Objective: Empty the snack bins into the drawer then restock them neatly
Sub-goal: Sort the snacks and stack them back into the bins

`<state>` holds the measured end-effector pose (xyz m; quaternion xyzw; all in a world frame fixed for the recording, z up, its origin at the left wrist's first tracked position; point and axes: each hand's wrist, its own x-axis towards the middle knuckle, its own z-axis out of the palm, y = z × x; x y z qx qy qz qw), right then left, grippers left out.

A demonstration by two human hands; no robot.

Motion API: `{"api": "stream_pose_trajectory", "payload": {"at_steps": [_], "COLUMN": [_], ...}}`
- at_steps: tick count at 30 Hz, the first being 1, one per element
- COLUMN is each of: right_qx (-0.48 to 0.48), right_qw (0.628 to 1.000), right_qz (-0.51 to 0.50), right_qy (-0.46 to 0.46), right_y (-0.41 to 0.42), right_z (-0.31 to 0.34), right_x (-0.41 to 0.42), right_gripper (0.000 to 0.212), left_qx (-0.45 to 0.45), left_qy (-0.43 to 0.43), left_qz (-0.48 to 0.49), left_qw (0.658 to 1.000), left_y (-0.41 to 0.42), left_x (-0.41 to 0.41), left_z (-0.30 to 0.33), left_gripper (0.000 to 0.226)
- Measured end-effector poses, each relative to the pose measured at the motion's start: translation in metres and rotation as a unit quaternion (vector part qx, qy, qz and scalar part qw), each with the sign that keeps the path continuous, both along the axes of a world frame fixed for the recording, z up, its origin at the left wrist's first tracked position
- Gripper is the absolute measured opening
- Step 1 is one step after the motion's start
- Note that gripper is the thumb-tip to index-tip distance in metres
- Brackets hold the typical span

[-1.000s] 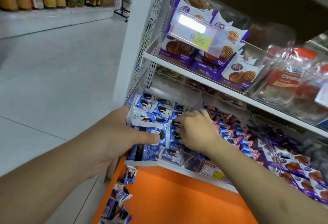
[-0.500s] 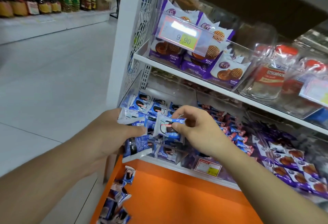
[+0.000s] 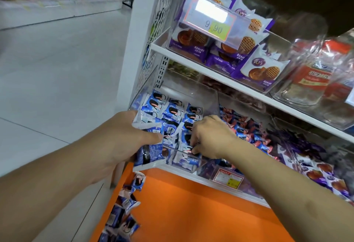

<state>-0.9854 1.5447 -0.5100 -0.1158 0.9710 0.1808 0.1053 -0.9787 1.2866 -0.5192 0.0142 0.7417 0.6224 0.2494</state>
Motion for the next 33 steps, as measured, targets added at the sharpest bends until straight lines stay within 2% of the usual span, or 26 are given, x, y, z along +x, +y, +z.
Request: {"api": "stream_pose_trajectory", "payload": {"at_steps": [3, 5, 6, 8, 9, 11, 12, 13, 14, 16, 19, 21, 24, 25, 28, 30, 33], "right_qx": [0.034, 0.04, 0.016, -0.142, -0.266, -0.515, -0.581, -0.605, -0.603, -0.556, -0.508, -0.526, -0.584, -0.593, -0.599, -0.624, -0.661], "right_qw": [0.999, 0.999, 0.999, 0.988, 0.961, 0.852, 0.808, 0.79, 0.791, 0.825, 0.852, 0.839, 0.8, 0.794, 0.787, 0.766, 0.737], "right_qz": [0.016, 0.024, 0.023, -0.01, -0.045, -0.088, -0.096, -0.099, -0.101, -0.1, -0.076, -0.089, -0.105, -0.104, -0.112, -0.115, -0.103], "right_qy": [0.002, 0.015, 0.029, 0.065, 0.068, 0.032, 0.011, -0.005, -0.015, 0.024, 0.101, 0.106, 0.082, 0.082, 0.095, 0.1, 0.098], "right_y": [0.001, 0.002, 0.002, -0.001, -0.006, -0.025, -0.035, -0.045, -0.054, -0.067, -0.074, -0.073, -0.07, -0.07, -0.07, -0.071, -0.073], "right_z": [-0.006, -0.006, -0.003, 0.005, 0.012, 0.024, 0.028, 0.031, 0.03, 0.024, 0.018, 0.019, 0.024, 0.025, 0.023, 0.021, 0.019], "right_x": [-0.002, -0.001, 0.002, 0.012, 0.019, 0.039, 0.048, 0.057, 0.064, 0.072, 0.074, 0.073, 0.073, 0.073, 0.072, 0.071, 0.068], "right_gripper": [0.023, 0.022, 0.02, 0.024, 0.027, 0.03, 0.034, 0.042, 0.052, 0.063, 0.057, 0.057, 0.075, 0.074, 0.058, 0.05, 0.046], "left_qx": [0.013, 0.025, 0.032, 0.046, 0.052, 0.053, 0.057, 0.064, 0.071, 0.096, 0.152, 0.186, 0.212, 0.212, 0.238, 0.264, 0.272], "left_qy": [-0.005, -0.011, -0.012, -0.01, -0.007, 0.007, 0.013, 0.019, 0.024, 0.021, -0.001, -0.027, -0.054, -0.057, -0.088, -0.124, -0.127], "left_qz": [-0.003, -0.002, 0.0, 0.0, 0.001, 0.003, 0.003, 0.004, 0.007, 0.009, 0.004, 0.009, 0.035, 0.041, 0.042, 0.048, 0.031], "left_qw": [1.0, 1.0, 0.999, 0.999, 0.999, 0.999, 0.998, 0.998, 0.997, 0.995, 0.988, 0.982, 0.975, 0.975, 0.966, 0.955, 0.953], "left_y": [0.002, 0.003, 0.003, 0.003, 0.003, 0.003, 0.004, 0.005, 0.006, 0.008, 0.012, 0.01, 0.007, 0.006, 0.005, 0.004, 0.004], "left_x": [0.002, 0.004, 0.005, 0.007, 0.008, 0.009, 0.01, 0.012, 0.013, 0.016, 0.02, 0.021, 0.021, 0.021, 0.02, 0.017, 0.015], "left_z": [0.001, 0.003, 0.004, 0.005, 0.006, 0.008, 0.008, 0.009, 0.009, 0.009, 0.015, 0.021, 0.027, 0.028, 0.028, 0.027, 0.026], "left_gripper": [0.039, 0.037, 0.037, 0.034, 0.034, 0.033, 0.033, 0.034, 0.038, 0.043, 0.036, 0.031, 0.026, 0.026, 0.034, 0.041, 0.032]}}
